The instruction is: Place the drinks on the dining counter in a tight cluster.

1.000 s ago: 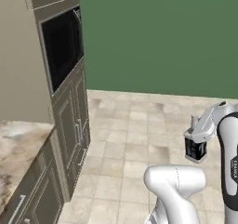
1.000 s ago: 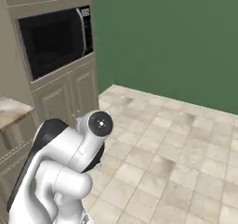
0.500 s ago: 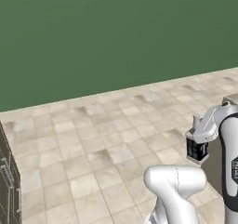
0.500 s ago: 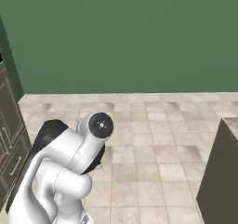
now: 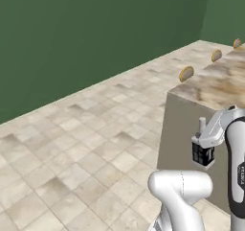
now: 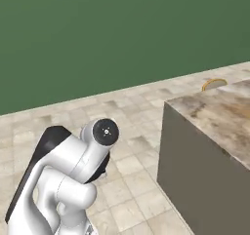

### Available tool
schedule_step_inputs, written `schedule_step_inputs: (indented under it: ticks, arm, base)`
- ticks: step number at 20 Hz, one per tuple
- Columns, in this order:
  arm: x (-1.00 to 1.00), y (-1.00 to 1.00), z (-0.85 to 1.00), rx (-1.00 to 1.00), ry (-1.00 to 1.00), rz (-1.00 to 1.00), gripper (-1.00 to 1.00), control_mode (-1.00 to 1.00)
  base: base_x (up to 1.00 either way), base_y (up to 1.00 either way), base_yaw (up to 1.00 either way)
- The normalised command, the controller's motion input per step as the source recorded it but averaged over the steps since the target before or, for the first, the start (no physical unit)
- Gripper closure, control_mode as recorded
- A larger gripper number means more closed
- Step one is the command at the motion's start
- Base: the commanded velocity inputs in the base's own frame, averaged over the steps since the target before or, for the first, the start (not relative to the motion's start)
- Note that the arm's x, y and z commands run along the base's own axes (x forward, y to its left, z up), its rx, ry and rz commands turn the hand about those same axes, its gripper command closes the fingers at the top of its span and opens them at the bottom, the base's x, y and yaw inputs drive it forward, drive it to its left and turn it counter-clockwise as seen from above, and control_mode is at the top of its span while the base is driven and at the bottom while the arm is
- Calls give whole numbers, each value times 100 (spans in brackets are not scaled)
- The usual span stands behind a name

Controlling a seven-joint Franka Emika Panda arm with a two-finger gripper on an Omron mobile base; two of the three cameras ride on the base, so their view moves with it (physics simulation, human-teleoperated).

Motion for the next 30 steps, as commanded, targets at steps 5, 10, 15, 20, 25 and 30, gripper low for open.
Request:
schedule_step_inputs:
  ticks: [5,10,15,20,25,30]
  arm:
    - [0,0,0,0,0,0,100,100]
    - [0,0,0,0,0,0,100,100]
    - [0,0,0,0,0,0,100,100]
    - [0,0,0,0,0,0,100,100]
    - [0,0,0,0,0,0,100,100]
    - [0,0,0,0,0,0,100,100]
  base:
    - [0,14,-64]
    - [37,16,-65]
    - [98,55,-44]
    - [82,62,-19]
    - [78,22,-33]
    - [65,11,-46]
